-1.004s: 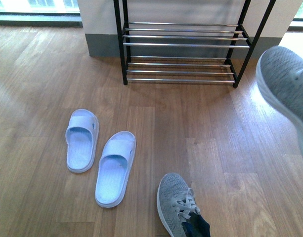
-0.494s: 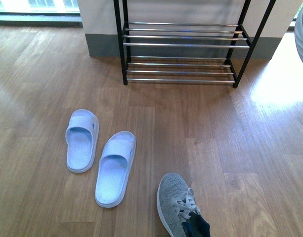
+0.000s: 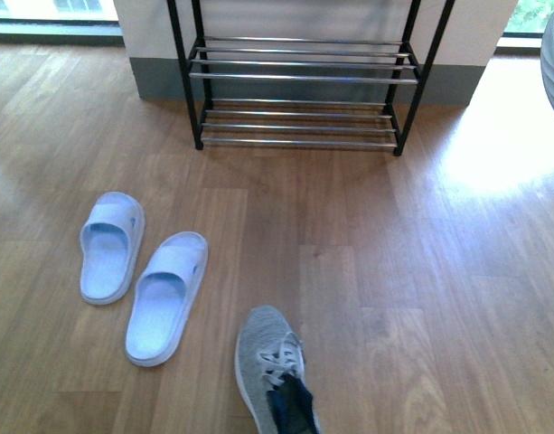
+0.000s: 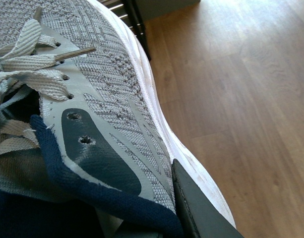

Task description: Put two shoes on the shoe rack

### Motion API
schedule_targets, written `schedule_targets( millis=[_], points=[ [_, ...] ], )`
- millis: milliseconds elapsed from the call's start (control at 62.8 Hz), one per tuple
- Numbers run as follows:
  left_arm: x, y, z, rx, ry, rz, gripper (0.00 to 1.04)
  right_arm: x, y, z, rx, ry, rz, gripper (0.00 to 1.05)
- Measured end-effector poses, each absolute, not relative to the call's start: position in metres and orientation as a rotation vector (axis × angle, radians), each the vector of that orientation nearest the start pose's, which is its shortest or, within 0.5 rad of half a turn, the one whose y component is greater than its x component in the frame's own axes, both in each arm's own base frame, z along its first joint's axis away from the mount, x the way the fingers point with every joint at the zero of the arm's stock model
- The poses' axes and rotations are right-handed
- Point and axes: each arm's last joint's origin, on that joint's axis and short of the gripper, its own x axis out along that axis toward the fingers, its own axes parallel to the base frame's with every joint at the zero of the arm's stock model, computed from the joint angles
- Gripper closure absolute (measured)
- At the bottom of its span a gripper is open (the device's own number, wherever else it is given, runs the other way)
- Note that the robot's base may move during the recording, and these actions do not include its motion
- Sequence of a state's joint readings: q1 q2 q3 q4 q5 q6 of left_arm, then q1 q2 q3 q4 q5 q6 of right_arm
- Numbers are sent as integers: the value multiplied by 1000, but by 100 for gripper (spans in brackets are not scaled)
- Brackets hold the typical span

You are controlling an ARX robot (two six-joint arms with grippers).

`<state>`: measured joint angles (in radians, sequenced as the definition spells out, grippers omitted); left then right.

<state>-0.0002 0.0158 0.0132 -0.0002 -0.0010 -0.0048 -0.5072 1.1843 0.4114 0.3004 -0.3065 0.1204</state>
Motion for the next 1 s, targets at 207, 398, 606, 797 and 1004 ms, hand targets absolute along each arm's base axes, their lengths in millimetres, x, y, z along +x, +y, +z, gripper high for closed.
schedule_targets(
  millis=[207,398,606,797,1004],
  points=[
    [98,0,167,-5,3,0,9,199,-101,176,305,423,-228,103],
    [98,0,167,-5,3,-3,9,198,-103,176,304,427,-251,103],
    [98,0,167,-5,3,-1,9,198,-102,176,306,426,-237,103],
    [98,0,167,-5,3,0,9,198,-102,176,307,426,-233,103],
    [99,-2,166,-76,256,114,9,198,-102,176,307,426,-233,103]
  ],
)
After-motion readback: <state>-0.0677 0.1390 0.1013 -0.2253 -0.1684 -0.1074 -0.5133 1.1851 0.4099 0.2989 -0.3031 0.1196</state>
